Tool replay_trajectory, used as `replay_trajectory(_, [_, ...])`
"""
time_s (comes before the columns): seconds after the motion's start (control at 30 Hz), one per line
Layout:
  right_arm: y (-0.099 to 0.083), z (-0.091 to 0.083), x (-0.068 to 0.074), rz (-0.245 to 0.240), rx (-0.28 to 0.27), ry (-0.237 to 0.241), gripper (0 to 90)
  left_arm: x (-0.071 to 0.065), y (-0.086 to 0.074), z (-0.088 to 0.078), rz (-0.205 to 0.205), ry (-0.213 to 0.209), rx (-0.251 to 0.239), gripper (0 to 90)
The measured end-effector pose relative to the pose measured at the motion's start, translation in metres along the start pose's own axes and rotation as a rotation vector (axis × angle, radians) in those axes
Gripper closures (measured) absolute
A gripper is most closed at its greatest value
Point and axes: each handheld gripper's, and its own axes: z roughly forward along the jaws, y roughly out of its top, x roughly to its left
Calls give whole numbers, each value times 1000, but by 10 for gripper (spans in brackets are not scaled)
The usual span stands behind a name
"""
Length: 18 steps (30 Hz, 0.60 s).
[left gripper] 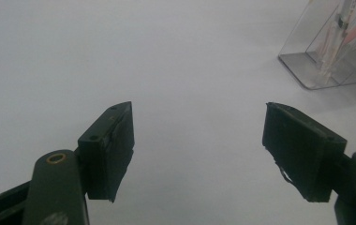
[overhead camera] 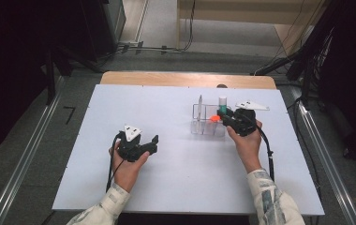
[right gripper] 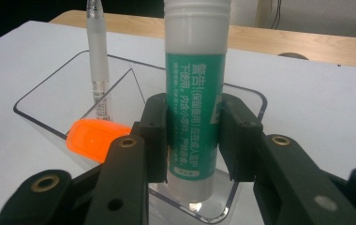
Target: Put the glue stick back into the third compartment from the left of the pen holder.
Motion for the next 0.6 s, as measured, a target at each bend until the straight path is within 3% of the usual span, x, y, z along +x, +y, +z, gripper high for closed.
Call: replay_trajectory(0.6, [-3,-4,4,-31,2,-22,571,0,0,0,0,1,0,254])
